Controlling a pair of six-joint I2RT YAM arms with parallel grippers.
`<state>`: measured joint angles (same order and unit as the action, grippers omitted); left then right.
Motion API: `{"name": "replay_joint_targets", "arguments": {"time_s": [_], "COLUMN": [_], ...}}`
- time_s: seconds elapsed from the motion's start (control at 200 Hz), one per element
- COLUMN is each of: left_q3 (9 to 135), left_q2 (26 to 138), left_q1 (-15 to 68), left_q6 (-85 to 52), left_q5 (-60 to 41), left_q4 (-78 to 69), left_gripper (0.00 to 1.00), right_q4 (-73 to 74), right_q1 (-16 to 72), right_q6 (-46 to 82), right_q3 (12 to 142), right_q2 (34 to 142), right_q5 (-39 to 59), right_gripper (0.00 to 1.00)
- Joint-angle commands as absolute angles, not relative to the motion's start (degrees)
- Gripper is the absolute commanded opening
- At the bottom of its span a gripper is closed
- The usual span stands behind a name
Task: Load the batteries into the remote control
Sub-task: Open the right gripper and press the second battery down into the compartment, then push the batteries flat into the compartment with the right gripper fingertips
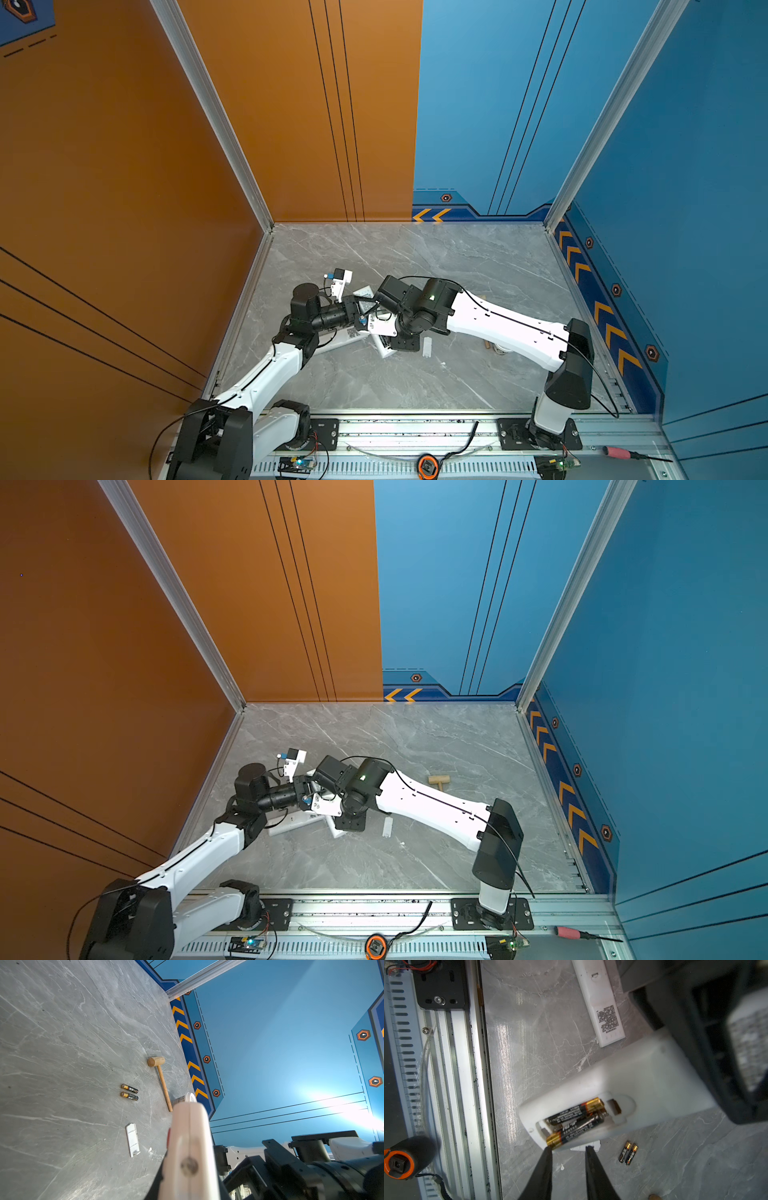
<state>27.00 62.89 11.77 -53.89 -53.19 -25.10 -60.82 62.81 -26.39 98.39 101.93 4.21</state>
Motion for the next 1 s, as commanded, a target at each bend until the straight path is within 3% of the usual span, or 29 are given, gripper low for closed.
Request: {"name": "replay_joint_targets", "arguments": {"time_s": [0.0,0.295,0.666,0.996], "left_q3": [26.2,26.3,26.1,25.7], "left_q2": [63.2,63.4,63.4,63.3], "left_q1": [12.4,12.5,13.1,13.1], "left_q6": [-54.3,-54.6,-54.7,-55.8], "left_q5": [-55.3,-55.4,-55.3,-55.4], "left_q4": [-26.7,-27.1,-27.3,-28.9], "left_gripper": [0.00,0.00,0.00,0.00], "right_q4": [-59.9,-59.9,-58.5,-57.2], "right_q1": [63.5,64.0,64.1,64.7], "right_q6": [-26.9,-26.7,-25.6,-22.4], "right_q3": [98.9,99.4,100.6,101.4], "right_q2": [102.7,103.4,105.1,107.2], "right_q5": [2.7,1.1,-1.5,-4.8], "right_gripper": [0.25,0.21,0.07,0.04]}}
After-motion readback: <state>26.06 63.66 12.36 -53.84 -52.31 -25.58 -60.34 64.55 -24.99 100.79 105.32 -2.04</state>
